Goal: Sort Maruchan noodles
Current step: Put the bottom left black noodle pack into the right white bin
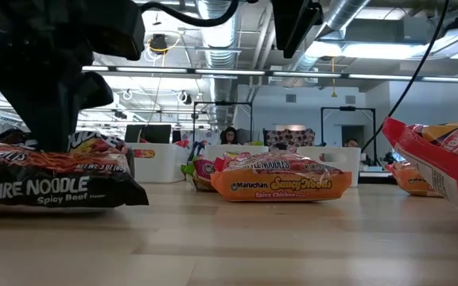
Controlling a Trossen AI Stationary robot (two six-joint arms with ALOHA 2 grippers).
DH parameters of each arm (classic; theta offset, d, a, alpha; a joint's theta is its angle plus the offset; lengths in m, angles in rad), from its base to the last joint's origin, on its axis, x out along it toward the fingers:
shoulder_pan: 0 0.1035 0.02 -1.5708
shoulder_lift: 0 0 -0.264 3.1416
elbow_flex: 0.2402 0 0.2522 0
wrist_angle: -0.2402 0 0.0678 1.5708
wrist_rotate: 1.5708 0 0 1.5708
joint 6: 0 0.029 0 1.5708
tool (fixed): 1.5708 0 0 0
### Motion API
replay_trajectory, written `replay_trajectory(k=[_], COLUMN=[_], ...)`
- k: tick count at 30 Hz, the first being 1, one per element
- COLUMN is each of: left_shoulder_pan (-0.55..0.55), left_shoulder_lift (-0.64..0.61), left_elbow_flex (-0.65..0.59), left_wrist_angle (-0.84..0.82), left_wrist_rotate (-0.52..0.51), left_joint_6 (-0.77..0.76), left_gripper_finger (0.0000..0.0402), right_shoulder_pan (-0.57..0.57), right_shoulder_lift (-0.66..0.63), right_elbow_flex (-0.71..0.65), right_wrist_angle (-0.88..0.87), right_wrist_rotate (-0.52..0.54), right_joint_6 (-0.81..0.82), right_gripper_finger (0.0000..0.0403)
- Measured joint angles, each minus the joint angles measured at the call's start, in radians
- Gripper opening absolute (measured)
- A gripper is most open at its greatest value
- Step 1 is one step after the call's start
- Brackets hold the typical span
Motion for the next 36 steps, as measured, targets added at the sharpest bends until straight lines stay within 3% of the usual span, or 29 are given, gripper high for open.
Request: replay_trajectory(k=[20, 26, 36], left_shoulder_pan=[0.050, 0.068, 0.079], left_shoulder_lift=[-0.257, -0.357, -0.615], left_elbow_flex=[-0.004, -0.004, -0.002], left_wrist_angle=[-0.024, -0.128, -0.131], left_wrist_rotate=[-0.103, -0.210, -0.214], left_joint_6=[0.203, 0.226, 0.221], left_gripper_finger=[0.0000, 0.0000, 0.0000], right_shoulder_pan=[0.000, 0.006, 0.024], right_shoulder_lift=[-0.005, -0.005, 0.005], right_elbow_flex=[0.000, 0.000, 0.000], right_wrist_angle=[-0.002, 0.006, 0.217], right_wrist_rotate=[-0.007, -0.036, -0.138], right_joint_6=[0.054, 0.095, 0.025], right_gripper_finger=[0.0139, 0.0139, 0.0160])
